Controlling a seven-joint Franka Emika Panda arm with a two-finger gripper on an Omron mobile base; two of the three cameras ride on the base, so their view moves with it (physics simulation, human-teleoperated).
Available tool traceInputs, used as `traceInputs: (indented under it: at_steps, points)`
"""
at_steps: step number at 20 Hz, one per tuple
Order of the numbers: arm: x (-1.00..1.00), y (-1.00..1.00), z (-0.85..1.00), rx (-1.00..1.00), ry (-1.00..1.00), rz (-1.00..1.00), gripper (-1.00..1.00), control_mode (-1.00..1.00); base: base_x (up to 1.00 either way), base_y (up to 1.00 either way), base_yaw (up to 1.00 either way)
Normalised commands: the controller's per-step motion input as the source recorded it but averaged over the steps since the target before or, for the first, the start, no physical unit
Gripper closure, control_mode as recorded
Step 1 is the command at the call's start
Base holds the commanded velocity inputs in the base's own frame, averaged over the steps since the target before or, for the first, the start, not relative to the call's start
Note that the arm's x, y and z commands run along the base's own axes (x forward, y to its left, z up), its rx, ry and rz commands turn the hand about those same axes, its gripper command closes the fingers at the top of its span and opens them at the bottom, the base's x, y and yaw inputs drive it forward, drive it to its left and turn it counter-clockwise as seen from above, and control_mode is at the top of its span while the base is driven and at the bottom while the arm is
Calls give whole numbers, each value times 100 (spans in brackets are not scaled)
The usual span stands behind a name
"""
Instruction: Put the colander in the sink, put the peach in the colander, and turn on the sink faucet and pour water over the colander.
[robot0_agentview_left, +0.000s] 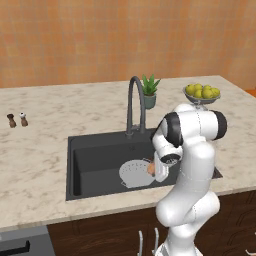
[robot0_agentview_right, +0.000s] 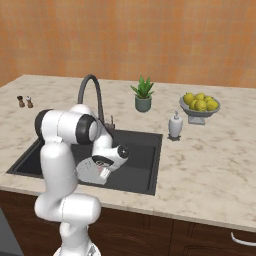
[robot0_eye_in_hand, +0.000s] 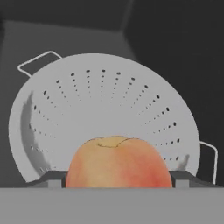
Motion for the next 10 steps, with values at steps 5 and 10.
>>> traceInputs:
  at_steps: [5, 10]
  points:
    - [22, 14, -31, 0, 0, 1, 100, -100, 0, 0, 0]
    - [9, 28, -6, 0, -5, 0, 100, -100, 0, 0, 0]
